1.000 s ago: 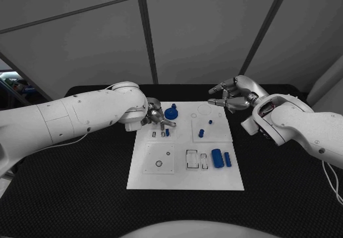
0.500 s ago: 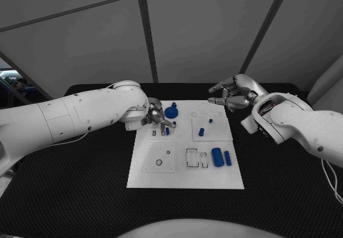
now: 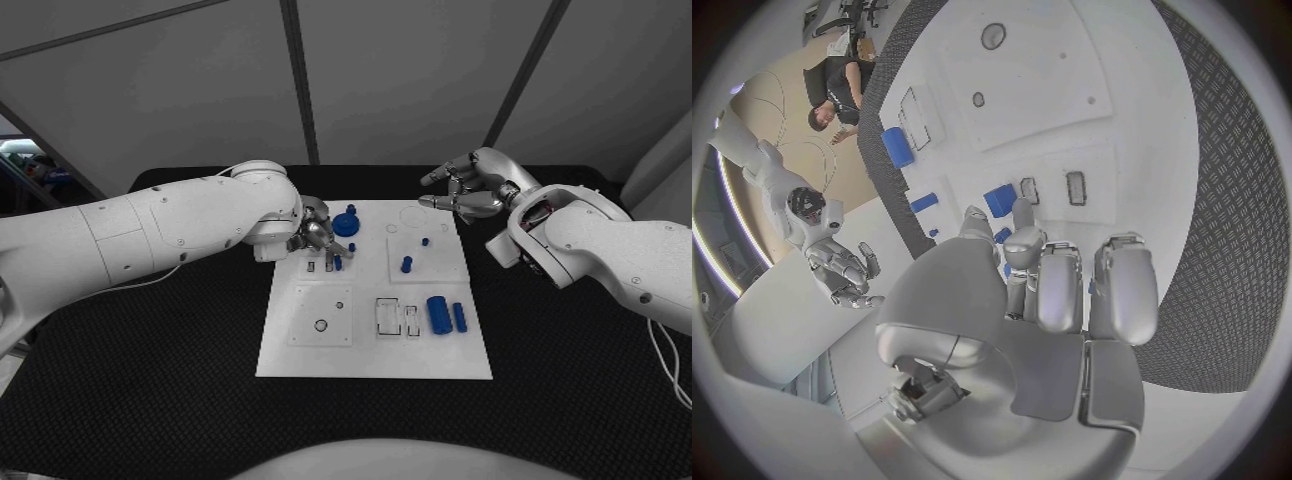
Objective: Assemble the parts on the task board
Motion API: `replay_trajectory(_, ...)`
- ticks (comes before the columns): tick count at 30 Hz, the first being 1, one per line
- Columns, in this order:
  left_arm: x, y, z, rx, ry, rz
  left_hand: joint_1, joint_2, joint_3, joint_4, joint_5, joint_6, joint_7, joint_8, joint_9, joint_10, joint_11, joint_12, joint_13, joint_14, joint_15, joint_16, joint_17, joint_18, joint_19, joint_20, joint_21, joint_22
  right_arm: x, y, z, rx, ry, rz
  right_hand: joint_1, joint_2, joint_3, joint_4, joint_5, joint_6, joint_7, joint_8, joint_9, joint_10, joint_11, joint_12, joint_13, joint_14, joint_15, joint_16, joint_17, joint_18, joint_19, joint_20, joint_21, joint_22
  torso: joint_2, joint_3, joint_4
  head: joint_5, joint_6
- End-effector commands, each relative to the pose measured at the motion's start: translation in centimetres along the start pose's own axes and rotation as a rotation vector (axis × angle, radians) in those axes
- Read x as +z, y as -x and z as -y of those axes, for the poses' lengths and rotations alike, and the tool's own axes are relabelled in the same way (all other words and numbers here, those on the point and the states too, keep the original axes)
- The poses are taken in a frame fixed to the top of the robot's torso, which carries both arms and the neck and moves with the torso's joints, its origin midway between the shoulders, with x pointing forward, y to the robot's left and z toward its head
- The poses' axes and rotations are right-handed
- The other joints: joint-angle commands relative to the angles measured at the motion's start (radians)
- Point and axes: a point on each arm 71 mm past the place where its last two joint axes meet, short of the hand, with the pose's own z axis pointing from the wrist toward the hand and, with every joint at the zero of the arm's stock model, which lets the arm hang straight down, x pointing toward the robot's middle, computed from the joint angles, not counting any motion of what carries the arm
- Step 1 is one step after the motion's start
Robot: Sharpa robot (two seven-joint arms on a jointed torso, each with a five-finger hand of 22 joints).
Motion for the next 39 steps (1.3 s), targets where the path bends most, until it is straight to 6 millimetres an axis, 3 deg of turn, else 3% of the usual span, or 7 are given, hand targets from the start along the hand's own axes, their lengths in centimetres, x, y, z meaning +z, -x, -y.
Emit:
replay_trajectory(1, 0.0, -0.1, 0.2, 0.019, -0.004, -0.015, 0.035, 0.002, 0.021, -0.015, 0.004, -0.009, 0.000, 0.006, 0.006, -0.007, 0.001, -0.006, -0.003, 0.044, -0.007, 0.000, 0.002, -0.001, -0.005, 0.001, -0.005, 0.000, 0.1, 0.0, -0.1, -0.003, 0.004, -0.007, -0.008, 0.001, 0.001, 0.004, 0.003, 0.003, -0.002, 0.005, -0.002, 0.000, -0.007, -0.006, -0.001, 0.068, -0.006, -0.006, 0.119, 0.011, -0.002, 0.000, -0.006, 0.000, 0.000, 0.0001, 0.0001, -0.002, -0.003)
replay_trajectory(15, -0.1, -0.2, 0.2, 0.021, -0.007, -0.025, 0.068, 0.017, 0.054, -0.033, 0.004, -0.013, -0.002, 0.006, 0.015, -0.007, 0.000, -0.006, -0.006, 0.044, -0.008, 0.000, 0.002, -0.002, -0.006, 0.000, -0.006, 0.003, 0.2, -0.1, -0.1, -0.006, 0.003, -0.010, -0.007, 0.001, 0.001, 0.003, 0.005, 0.002, -0.002, 0.005, -0.002, 0.000, -0.007, -0.006, -0.001, 0.068, -0.006, -0.005, 0.121, 0.011, -0.002, -0.001, -0.006, 0.000, 0.000, 0.0000, 0.0002, -0.003, -0.006)
replay_trajectory(27, -0.1, -0.3, 0.3, -0.022, -0.032, -0.040, 0.198, 0.059, 0.215, -0.106, 0.013, -0.036, -0.011, -0.020, 0.016, -0.021, -0.010, -0.024, -0.024, 0.044, -0.018, -0.001, 0.003, -0.001, -0.009, -0.008, -0.009, 0.004, 0.2, -0.1, -0.1, -0.007, 0.003, -0.011, -0.005, 0.002, 0.002, 0.003, 0.006, 0.002, -0.002, 0.005, -0.002, 0.000, -0.007, -0.006, -0.001, 0.068, -0.006, -0.006, 0.119, 0.011, -0.003, -0.001, -0.008, -0.002, 0.000, -0.0002, 0.0009, -0.002, -0.011)
replay_trajectory(30, -0.2, -0.4, 0.2, -0.049, -0.041, -0.044, 0.213, 0.035, 0.347, -0.120, 0.014, -0.040, -0.004, -0.030, 0.017, -0.025, -0.010, -0.036, -0.035, 0.043, -0.013, -0.001, 0.003, -0.001, -0.010, -0.009, -0.010, 0.007, 0.2, -0.1, 0.0, -0.007, 0.003, -0.010, -0.005, 0.002, 0.002, 0.003, 0.006, 0.002, -0.002, 0.005, -0.002, 0.000, -0.007, -0.006, -0.001, 0.068, -0.006, -0.006, 0.119, 0.011, -0.003, -0.001, -0.008, -0.002, 0.000, -0.0004, 0.0008, -0.002, -0.011)
replay_trajectory(33, -0.4, -0.4, -0.1, -0.085, -0.050, -0.043, 0.159, -0.047, 0.540, -0.119, 0.011, -0.039, -0.001, -0.028, 0.031, -0.022, -0.007, -0.043, -0.048, 0.044, -0.011, -0.001, 0.004, -0.002, -0.009, -0.005, -0.010, 0.012, 0.3, -0.1, 0.0, -0.008, 0.002, -0.010, -0.005, 0.002, 0.003, 0.002, 0.006, 0.002, -0.002, 0.005, -0.002, 0.000, -0.007, -0.006, -0.001, 0.068, -0.006, -0.007, 0.118, 0.012, -0.003, -0.001, -0.008, -0.003, 0.000, -0.0003, 0.0023, -0.001, -0.012)
replay_trajectory(34, -0.4, -0.4, -0.2, -0.096, -0.051, -0.043, 0.109, -0.092, 0.646, -0.115, 0.006, -0.037, 0.005, -0.022, 0.043, -0.018, -0.006, -0.042, -0.052, 0.044, -0.007, -0.001, 0.004, -0.001, -0.008, -0.004, -0.011, 0.014, 0.3, -0.1, 0.0, -0.008, 0.002, -0.010, -0.005, 0.002, 0.003, 0.002, 0.007, 0.002, -0.002, 0.005, -0.002, 0.000, -0.007, -0.006, -0.002, 0.067, -0.006, -0.007, 0.118, 0.012, -0.004, -0.001, -0.009, -0.005, 0.000, -0.0002, 0.0022, -0.001, -0.012)
replay_trajectory(39, -0.9, -0.4, -0.9, -0.135, -0.054, -0.032, 0.027, -0.154, 0.826, -0.155, 0.004, -0.037, -0.004, 0.004, 0.081, -0.007, -0.005, -0.029, -0.042, 0.044, -0.011, -0.001, 0.005, -0.001, -0.007, -0.004, -0.012, 0.019, 0.3, 0.0, 0.1, -0.009, -0.001, -0.009, -0.005, 0.002, 0.003, 0.002, 0.007, 0.002, -0.002, 0.006, -0.002, -0.001, -0.007, -0.007, -0.003, 0.067, -0.006, -0.009, 0.115, 0.013, -0.006, -0.001, -0.011, -0.009, 0.000, -0.0005, 0.0023, 0.004, -0.013)
